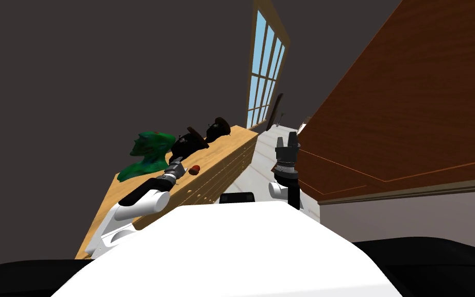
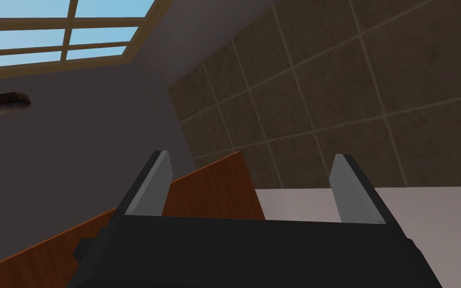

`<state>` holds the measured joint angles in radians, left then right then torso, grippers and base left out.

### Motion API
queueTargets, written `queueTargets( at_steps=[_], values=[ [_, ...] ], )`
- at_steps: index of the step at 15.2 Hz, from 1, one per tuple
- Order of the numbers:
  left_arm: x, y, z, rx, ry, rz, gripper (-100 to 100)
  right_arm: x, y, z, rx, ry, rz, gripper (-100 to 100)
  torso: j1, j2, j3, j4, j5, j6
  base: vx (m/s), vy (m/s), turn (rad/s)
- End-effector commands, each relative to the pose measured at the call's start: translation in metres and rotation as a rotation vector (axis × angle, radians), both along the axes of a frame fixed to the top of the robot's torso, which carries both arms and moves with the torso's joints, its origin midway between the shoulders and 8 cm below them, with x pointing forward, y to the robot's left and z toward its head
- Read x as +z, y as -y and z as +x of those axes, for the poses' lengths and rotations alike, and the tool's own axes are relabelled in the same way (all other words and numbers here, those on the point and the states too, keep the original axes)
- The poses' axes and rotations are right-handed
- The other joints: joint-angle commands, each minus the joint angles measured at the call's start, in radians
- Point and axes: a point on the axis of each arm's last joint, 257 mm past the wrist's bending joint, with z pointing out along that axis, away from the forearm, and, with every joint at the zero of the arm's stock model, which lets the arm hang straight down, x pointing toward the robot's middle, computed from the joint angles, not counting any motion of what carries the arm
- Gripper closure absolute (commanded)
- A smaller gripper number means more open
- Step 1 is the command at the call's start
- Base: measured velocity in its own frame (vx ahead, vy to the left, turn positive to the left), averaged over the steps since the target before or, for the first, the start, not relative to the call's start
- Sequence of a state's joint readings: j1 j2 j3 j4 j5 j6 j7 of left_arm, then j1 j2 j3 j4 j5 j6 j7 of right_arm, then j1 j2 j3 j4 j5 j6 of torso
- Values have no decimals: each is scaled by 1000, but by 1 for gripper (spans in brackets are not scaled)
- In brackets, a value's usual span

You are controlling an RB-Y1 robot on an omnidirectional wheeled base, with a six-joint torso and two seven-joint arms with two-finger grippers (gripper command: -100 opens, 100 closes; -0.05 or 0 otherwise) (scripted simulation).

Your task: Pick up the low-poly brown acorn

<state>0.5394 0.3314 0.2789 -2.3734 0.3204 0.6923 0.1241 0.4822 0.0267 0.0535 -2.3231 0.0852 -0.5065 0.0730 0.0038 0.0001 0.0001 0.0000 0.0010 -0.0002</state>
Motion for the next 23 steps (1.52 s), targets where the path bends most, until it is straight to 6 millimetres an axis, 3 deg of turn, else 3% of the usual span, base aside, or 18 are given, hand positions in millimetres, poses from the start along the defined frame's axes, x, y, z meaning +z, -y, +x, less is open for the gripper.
queueTargets(
  at_steps=[1, 23],
  values=[
    [-6, -3, -7, 15, -34, -33, -100, 0, 0, 0, 0, 0, 0, 0, 0, 0, 0, 0, 0, 0, -22, 37, -108],
    [-62, 6, -66, 100, -342, -250, -100, 0, 0, 0, 0, 0, 0, 0, -1, -2, -1, 0, 0, 0, -10, 31, -95]
  ],
)
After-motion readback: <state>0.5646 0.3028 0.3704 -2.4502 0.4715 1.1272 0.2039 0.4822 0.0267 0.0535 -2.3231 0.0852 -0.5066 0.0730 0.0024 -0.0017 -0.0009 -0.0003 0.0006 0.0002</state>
